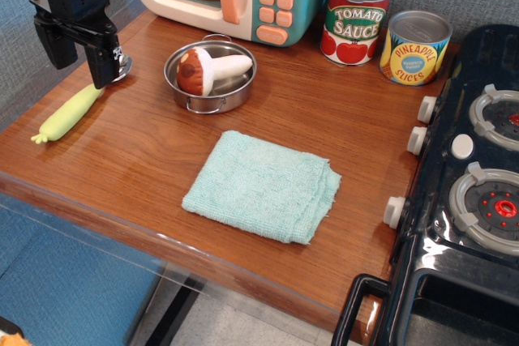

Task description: Move the spoon to the left edge of the table

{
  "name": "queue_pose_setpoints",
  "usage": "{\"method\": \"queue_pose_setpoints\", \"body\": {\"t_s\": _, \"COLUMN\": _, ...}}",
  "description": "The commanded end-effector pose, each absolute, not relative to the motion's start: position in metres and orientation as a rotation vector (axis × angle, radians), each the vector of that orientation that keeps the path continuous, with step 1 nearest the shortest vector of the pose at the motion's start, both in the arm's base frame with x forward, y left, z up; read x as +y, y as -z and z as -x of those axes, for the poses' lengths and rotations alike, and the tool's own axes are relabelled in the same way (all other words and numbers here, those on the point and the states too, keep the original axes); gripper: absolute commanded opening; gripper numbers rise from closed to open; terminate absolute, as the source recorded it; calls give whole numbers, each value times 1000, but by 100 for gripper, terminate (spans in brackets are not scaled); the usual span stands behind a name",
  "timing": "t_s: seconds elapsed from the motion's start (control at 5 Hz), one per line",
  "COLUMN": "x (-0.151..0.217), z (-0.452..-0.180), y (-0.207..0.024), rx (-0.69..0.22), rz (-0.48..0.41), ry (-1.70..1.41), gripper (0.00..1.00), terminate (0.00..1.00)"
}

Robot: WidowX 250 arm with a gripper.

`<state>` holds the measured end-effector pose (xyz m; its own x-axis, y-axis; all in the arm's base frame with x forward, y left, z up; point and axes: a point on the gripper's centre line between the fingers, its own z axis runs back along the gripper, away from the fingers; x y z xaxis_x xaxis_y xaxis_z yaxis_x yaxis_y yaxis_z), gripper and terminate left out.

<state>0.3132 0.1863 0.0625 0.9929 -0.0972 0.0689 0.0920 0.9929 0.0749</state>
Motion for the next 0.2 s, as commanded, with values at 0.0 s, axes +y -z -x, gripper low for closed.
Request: {"method": "queue_pose_setpoints", "body": {"t_s": 0.0, "x": 189, "z": -315, "y": -94, "rx": -137, "rz": -118, "ry": 98, "gripper": 100, "terminate": 100}}
